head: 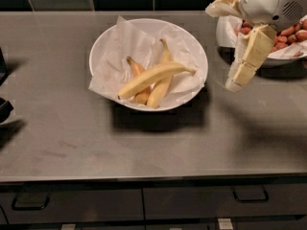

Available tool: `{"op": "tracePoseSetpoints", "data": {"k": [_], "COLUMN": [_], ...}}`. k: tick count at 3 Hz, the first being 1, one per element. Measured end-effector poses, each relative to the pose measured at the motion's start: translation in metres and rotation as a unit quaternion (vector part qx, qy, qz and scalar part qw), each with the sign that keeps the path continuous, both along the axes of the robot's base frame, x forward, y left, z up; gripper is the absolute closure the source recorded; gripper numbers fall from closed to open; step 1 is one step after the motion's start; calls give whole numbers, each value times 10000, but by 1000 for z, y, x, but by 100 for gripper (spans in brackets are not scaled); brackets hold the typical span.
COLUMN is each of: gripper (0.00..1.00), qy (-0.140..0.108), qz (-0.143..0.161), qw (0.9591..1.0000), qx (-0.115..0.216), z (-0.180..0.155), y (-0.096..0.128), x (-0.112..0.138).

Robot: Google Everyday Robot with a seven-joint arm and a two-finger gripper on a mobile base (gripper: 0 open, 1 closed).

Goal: Pick banana from white bowl

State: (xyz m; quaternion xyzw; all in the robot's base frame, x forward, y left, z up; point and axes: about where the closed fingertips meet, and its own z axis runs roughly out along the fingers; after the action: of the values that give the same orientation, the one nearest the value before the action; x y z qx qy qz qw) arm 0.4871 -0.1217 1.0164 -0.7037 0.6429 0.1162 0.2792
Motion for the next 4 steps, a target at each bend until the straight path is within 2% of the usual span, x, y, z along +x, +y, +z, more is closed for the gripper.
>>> {"op": "tracePoseSetpoints", "data": {"k": [1,2,3,4], "gripper": [0,0,0,0], "qy": [-6,-76,-121,-164], "qz": [160,735,1416,1396], "qw": [9996,9960,9873,9873], "qx": [242,498,715,738], "z": [-4,-7,-10,-9], "y": [9,41,80,82], "x": [7,28,45,48]}}
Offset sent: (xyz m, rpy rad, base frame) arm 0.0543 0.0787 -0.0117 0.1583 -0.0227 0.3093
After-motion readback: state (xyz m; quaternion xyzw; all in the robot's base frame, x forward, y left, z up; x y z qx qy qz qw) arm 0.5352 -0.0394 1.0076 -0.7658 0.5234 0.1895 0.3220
